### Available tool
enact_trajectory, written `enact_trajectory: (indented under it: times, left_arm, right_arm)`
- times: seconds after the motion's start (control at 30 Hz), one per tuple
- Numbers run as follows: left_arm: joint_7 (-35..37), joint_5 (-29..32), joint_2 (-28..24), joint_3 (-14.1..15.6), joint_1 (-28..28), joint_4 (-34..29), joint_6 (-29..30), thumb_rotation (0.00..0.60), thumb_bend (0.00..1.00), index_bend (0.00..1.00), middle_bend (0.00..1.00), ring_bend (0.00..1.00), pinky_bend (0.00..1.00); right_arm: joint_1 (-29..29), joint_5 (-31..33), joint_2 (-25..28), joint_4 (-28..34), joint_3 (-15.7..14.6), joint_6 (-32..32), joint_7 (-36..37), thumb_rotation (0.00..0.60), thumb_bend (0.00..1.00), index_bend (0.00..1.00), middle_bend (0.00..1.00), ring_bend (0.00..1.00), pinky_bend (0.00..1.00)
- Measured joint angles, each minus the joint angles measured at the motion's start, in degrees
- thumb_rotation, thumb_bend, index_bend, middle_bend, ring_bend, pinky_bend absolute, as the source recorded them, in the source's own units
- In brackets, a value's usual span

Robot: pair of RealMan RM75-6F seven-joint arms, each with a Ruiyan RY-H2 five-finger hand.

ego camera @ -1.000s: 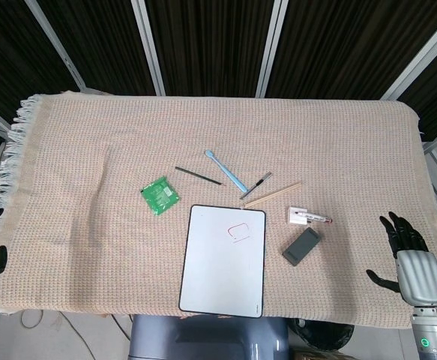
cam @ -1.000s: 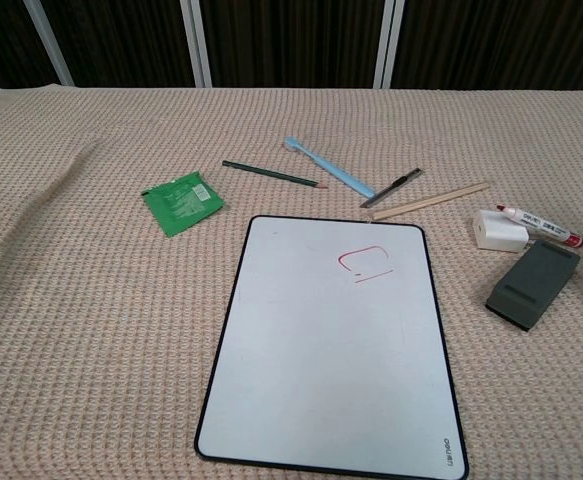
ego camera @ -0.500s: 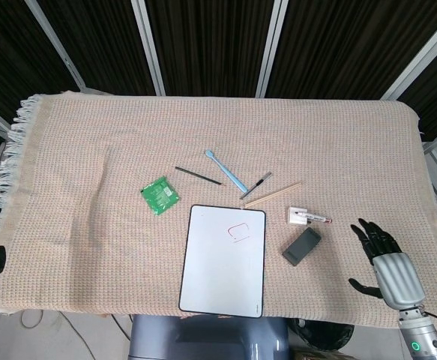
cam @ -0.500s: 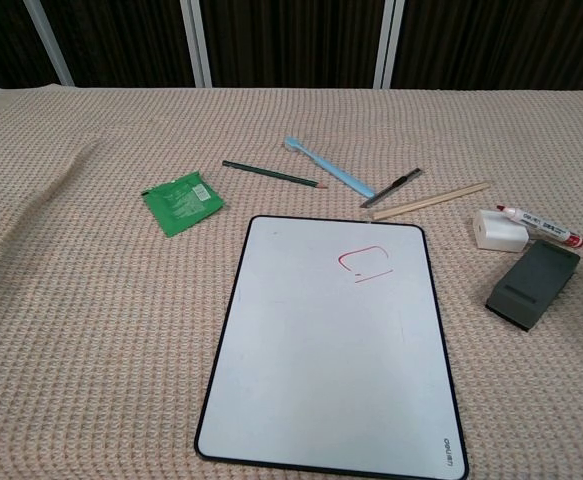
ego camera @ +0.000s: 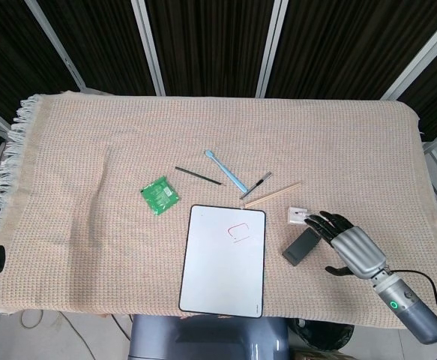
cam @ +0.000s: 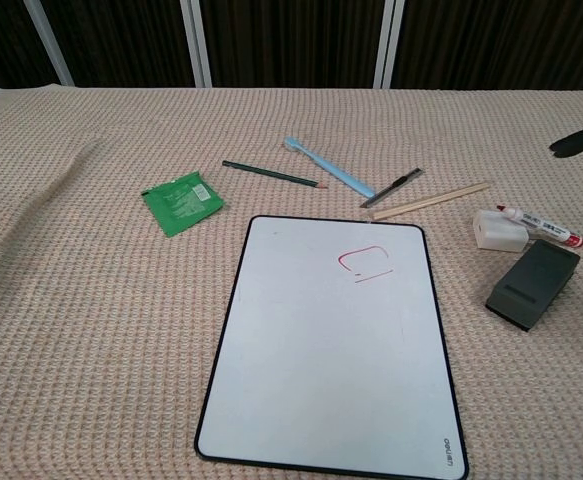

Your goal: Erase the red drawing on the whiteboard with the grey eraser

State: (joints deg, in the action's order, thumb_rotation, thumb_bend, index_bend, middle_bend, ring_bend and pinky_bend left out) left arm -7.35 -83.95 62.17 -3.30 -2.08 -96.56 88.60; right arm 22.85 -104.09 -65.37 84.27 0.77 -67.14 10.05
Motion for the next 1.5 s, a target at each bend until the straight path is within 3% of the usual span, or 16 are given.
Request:
enact_trajectory:
  times: [0.33,0.73,1.0,1.5]
  left_arm:
    - [0.5,0.4,-0.4,-0.3,0.1,-0.2,0.3,0.6,0.53,0.08,0.01,0.0,0.0]
    - [0.5,0.5,-0.3,-0.4,0.2,-0.2,0.4,0.6,0.53,0.08,0.01,0.0,0.0]
    - [0.3,0.7,-0.2,-0.5,0.2,-0.1,0.4,0.6,0.53,0.08,0.01,0.0,0.0]
    - [0.2,0.8,-0.2,-0.6,0.2,0.0,0.4,0.6,0.53,0.08,0.01,0.0,0.0]
  right_arm:
    - [6.2,-1.0,-3.9,-2.3,-0.2,7.9,-3.7,0.6,0.17,0.2,0.23,0.17,0.19]
    - [9.8,0.7,-4.3,-2.8,-1.1,13.5,-7.7,0.6,0.24,0.28,0.29,0.22,0.22]
    - [11.3,1.5,-5.0,-4.1,-2.2,14.3,-8.6,0.6,0.27,0.33,0.34,0.28,0.27]
    - [13.7,2.7,-6.6,-4.8,-3.3,16.0,-9.5,0.6,0.28,0.33,0.34,0.29,0.27]
